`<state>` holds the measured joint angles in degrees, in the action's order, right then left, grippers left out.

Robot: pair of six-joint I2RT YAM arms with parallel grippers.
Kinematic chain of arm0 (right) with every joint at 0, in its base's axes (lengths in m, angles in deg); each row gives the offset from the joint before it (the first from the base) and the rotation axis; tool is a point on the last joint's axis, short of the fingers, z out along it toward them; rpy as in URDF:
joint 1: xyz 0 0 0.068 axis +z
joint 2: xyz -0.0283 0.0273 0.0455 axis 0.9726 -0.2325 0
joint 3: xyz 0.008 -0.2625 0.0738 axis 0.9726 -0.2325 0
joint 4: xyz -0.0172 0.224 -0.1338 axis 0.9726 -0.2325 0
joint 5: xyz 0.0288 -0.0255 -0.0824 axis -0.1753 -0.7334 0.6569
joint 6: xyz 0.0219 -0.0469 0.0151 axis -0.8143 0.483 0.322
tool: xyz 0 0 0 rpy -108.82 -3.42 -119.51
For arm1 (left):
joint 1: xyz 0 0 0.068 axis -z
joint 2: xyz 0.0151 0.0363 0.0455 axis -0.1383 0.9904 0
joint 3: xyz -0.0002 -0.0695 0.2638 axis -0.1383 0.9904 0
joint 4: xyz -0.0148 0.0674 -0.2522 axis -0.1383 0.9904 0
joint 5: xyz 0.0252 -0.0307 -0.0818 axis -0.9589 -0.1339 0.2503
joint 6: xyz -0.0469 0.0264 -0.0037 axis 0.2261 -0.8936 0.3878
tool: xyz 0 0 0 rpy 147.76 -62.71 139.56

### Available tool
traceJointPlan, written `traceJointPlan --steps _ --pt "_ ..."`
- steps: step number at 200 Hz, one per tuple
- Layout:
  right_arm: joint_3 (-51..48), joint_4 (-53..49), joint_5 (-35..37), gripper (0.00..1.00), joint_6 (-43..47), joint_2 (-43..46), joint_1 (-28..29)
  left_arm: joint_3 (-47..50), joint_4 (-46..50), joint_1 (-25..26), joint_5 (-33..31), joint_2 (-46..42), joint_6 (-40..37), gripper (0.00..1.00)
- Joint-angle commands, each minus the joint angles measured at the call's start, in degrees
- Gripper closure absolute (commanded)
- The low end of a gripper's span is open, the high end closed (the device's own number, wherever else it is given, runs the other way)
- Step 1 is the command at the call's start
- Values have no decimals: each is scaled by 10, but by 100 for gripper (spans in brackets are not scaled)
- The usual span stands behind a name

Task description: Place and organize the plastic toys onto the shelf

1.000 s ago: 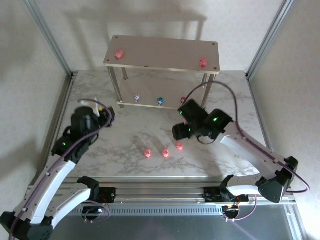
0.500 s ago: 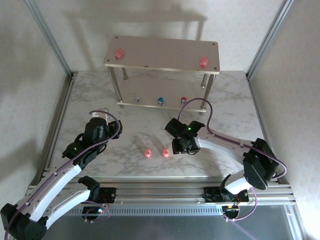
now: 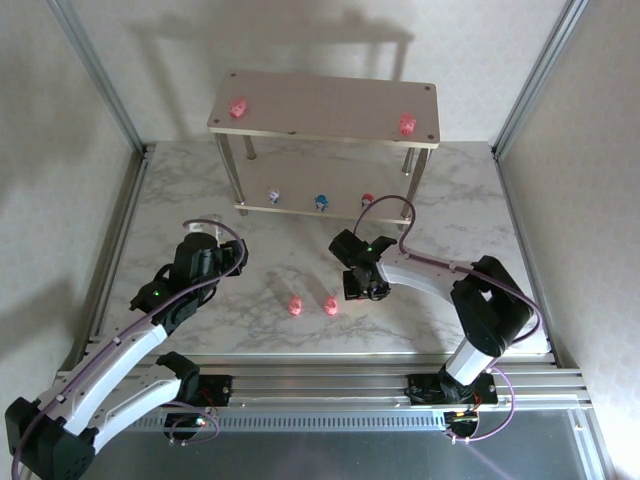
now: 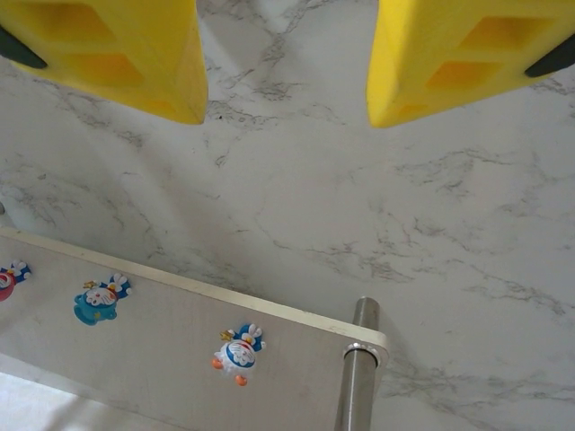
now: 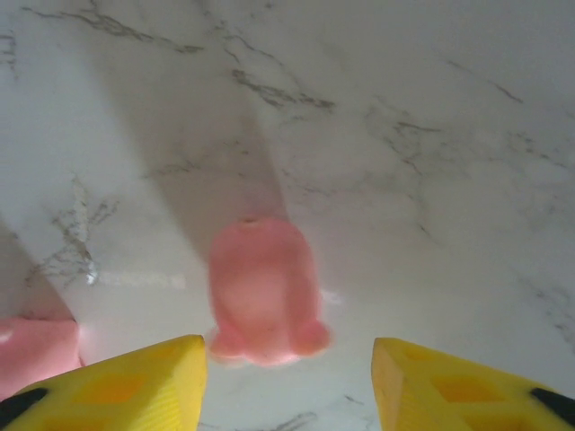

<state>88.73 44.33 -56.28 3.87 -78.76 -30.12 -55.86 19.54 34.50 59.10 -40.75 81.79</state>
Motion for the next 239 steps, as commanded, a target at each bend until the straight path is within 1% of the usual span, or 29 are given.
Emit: traceJointPlan --steps 1,18,58,78,112,122,134,158,168,186,202,207,224,239 --pt "9 4 -8 49 17 -22 -10 2 -10 4 -4 3 -6 50" --pt "11 8 -15 52 21 -33 -14 2 -10 4 -6 5 -7 50" --pt "14 12 -20 64 26 -45 -19 -2 -10 3 -11 12 -9 49" --pt "18 9 -25 65 34 -40 -19 -3 -11 3 -10 17 -9 50" --pt "43 -21 -20 83 56 -14 -19 -4 -13 3 -8 23 -9 50" --pt "62 -44 -11 83 63 4 -19 -8 -11 2 -8 27 -9 51" --pt "97 -81 5 80 74 25 -18 -19 -5 3 -9 35 -10 51" --pt "214 -164 38 78 117 45 -19 -64 14 3 -9 59 -20 51" --pt "277 -196 53 77 141 43 -21 -90 23 3 -11 70 -28 51" --pt "418 -247 74 77 182 24 -30 -139 33 3 -9 93 -42 51" --pt "557 -288 86 77 221 -10 -34 -183 40 3 -1 116 -53 51" --pt "601 -299 87 77 232 -24 -50 -196 42 4 2 123 -54 51" --pt "755 -336 99 76 260 -81 -69 -227 38 3 16 139 -59 51" --pt "870 -364 104 75 275 -135 -88 -242 32 3 25 148 -61 51"
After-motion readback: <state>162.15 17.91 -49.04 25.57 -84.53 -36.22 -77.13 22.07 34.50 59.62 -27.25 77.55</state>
